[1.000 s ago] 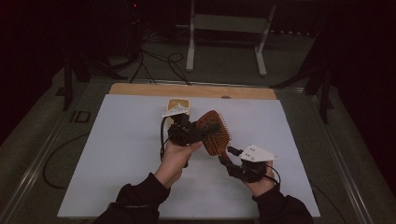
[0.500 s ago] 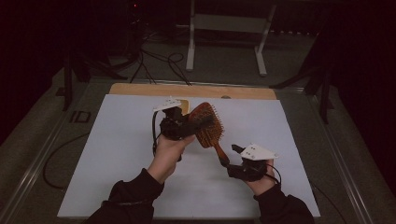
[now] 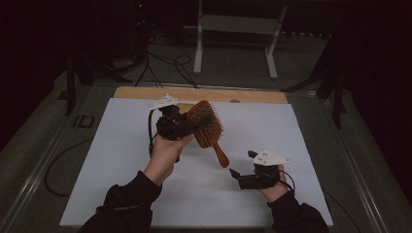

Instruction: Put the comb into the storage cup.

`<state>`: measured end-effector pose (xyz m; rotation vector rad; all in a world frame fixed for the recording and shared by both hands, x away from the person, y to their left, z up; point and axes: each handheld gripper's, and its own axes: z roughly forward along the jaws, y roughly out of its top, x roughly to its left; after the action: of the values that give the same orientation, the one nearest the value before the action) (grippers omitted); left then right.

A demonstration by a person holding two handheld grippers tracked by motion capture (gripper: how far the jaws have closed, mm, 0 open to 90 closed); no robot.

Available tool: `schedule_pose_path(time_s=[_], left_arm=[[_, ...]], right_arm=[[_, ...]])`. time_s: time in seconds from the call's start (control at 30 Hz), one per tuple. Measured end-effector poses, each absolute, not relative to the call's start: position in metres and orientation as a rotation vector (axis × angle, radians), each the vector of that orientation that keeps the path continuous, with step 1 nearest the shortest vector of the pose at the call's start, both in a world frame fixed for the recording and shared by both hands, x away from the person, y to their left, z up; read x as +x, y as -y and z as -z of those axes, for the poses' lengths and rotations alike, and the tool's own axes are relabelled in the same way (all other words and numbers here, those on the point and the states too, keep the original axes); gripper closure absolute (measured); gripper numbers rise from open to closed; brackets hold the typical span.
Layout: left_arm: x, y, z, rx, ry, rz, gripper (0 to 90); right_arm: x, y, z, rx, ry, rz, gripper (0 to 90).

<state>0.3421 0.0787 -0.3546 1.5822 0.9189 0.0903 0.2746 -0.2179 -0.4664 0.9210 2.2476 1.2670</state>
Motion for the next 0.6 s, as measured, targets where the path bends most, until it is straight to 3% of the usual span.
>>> schedule_pose_path(time_s=[0.6], left_arm=[[0.351,-0.110,0.337,1.572,-0.936,-0.140,54.7]], right_arm=[[0.269,0.237,0.472,0.946,-2.237,-1.281,7.7]])
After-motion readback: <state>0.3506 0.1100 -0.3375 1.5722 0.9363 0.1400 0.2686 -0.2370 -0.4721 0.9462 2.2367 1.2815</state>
